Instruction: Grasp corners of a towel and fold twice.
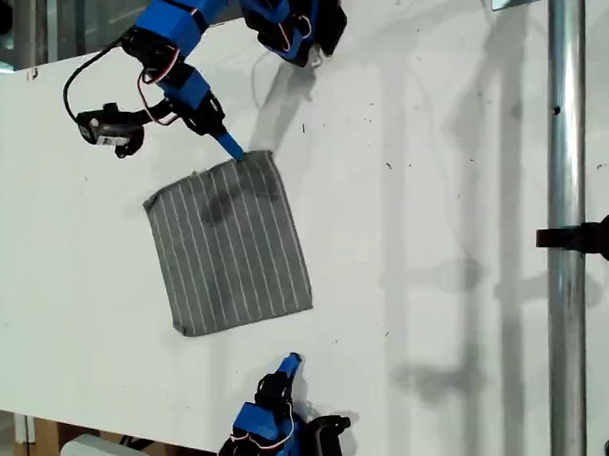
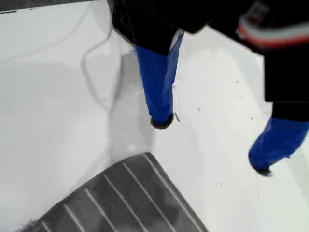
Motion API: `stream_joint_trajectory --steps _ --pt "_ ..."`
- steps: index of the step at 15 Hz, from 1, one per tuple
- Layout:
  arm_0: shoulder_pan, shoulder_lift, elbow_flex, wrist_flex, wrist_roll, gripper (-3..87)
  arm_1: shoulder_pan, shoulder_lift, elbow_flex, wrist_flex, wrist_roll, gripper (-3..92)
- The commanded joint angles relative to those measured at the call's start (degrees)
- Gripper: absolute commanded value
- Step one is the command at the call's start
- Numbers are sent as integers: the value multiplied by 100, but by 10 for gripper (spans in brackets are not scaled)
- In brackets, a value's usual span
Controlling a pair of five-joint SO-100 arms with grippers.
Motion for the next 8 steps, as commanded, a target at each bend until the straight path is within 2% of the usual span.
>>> stream_joint_trajectory --steps 1,5,8 --pt "0 26 35 -44 -35 -29 132 -316 -264 -97 -290 414" --pt "-18 26 35 -44 -35 -29 246 -932 1187 -1608 -501 409" --pt "-18 26 35 -44 -53 -29 334 -1969 1617 -2725 -765 395"
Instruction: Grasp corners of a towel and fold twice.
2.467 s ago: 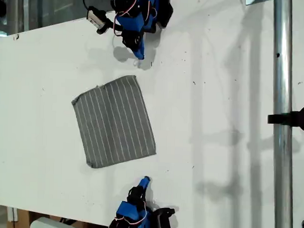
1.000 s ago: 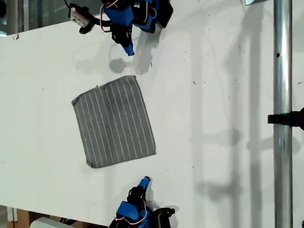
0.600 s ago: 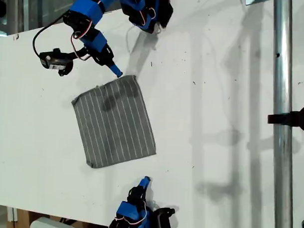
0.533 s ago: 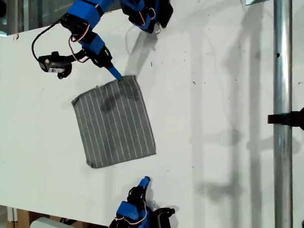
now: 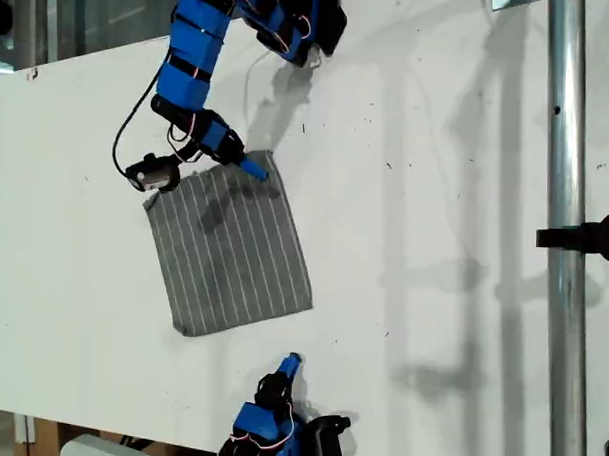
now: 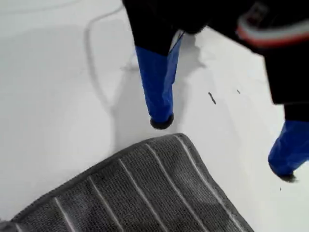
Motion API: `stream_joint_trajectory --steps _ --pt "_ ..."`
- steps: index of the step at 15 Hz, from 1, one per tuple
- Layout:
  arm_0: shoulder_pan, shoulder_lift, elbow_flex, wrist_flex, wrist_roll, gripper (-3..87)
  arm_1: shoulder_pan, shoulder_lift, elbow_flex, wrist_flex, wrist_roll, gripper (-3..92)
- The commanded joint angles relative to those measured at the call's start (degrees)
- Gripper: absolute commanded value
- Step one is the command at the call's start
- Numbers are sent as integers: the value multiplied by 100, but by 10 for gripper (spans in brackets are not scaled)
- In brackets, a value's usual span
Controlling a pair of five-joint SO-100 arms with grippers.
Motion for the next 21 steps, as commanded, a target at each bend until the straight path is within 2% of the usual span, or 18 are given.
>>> stream_joint_trajectory --steps 1,6,7,8,10,13,15,18,21 --pt "-26 26 35 -44 -70 -29 149 -545 9 -659 -193 387" --pt "-35 26 35 -44 -132 -29 554 -1257 -9 -1239 -448 312" --pt "-44 26 35 -44 -176 -29 571 -1424 -26 -1336 -492 236" --pt "-44 26 35 -53 -202 -29 580 -1600 -123 -1327 -466 50" --pt "-167 26 -35 -202 -220 -24 624 -1556 -123 -1371 -483 -2" --pt "-334 -334 -1028 -325 -105 -23 545 -1538 -149 -1521 -492 -2" --pt "-510 -2347 -2549 -343 246 -20 536 -1547 -158 -1556 -501 -2" --pt "-914 -5405 -5071 -343 1380 -30 492 -1547 -158 -1564 -510 -2" --pt "-879 -8350 -8024 281 2452 -30 501 -1556 -149 -1582 -510 -2"
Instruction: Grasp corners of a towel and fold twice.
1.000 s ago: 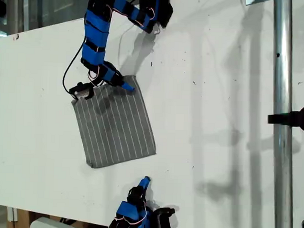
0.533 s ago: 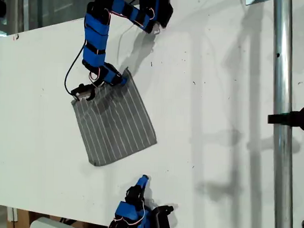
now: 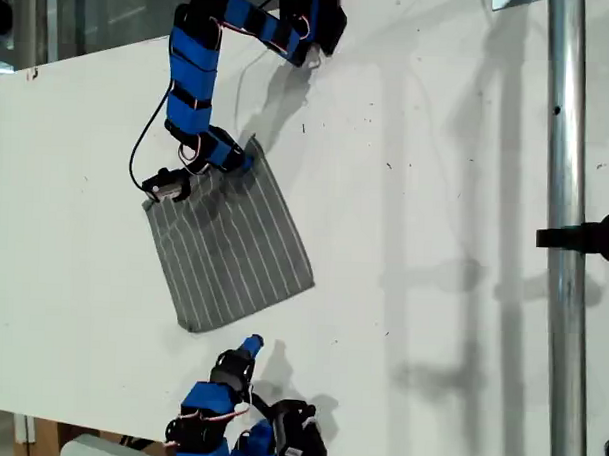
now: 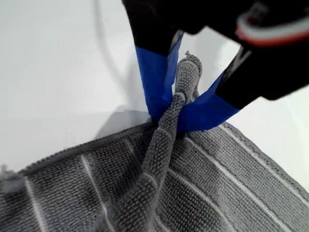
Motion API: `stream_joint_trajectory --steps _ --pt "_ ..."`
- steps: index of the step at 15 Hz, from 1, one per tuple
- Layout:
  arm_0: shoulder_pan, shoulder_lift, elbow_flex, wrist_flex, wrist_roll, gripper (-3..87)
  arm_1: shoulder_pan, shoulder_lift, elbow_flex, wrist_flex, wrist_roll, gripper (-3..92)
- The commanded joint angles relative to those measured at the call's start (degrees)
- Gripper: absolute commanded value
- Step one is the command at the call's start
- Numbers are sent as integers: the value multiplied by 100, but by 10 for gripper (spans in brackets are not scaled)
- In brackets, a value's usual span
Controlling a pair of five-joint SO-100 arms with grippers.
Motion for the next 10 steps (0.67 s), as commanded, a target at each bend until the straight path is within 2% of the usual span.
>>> stream_joint_trajectory --steps 1,3,4,5,6,10 --pt "70 -2171 -2698 598 677 -30 0 35 -176 -123 -70 -2" --pt "185 -3630 -4509 1195 1187 -29 9 26 -176 -123 -62 -2" --pt "185 -4192 -5309 1652 1327 94 0 26 -176 -123 -53 -2" --pt "193 -4395 -5555 1758 1441 258 -9 18 -176 -123 -44 -2" --pt "149 -4430 -5563 1714 1564 319 -9 18 -158 -123 -44 -2" --pt "114 -5115 -5344 1644 1863 341 -35 18 -149 -132 -35 -2"
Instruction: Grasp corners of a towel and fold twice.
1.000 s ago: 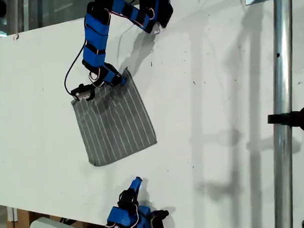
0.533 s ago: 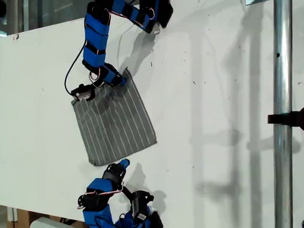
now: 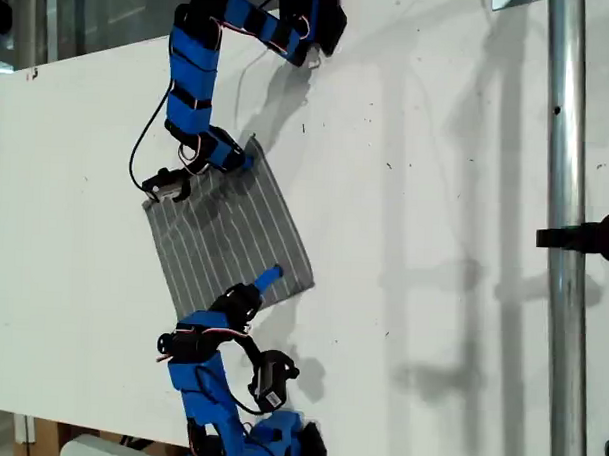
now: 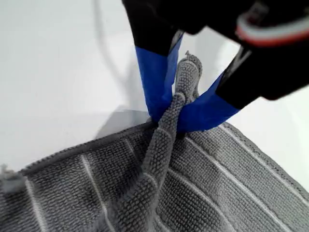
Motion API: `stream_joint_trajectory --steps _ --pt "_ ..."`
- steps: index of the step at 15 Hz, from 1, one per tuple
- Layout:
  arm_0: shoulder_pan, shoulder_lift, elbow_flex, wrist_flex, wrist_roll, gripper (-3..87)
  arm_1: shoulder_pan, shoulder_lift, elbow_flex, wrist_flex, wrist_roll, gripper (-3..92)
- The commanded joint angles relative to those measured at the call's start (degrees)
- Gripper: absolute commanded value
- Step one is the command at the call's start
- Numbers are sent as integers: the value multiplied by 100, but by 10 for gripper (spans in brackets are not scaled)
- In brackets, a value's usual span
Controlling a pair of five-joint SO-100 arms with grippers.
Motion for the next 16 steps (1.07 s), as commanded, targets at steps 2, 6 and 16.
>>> stream_joint_trajectory --steps 2,6,16 --pt "97 -721 202 -554 -141 330 -44 26 -149 -123 -44 -2" --pt "-35 -1775 88 -949 -352 312 -62 53 -123 -132 -70 -2" --pt "-35 -2663 -448 -668 -589 -29 -18 387 88 -211 -35 -2"
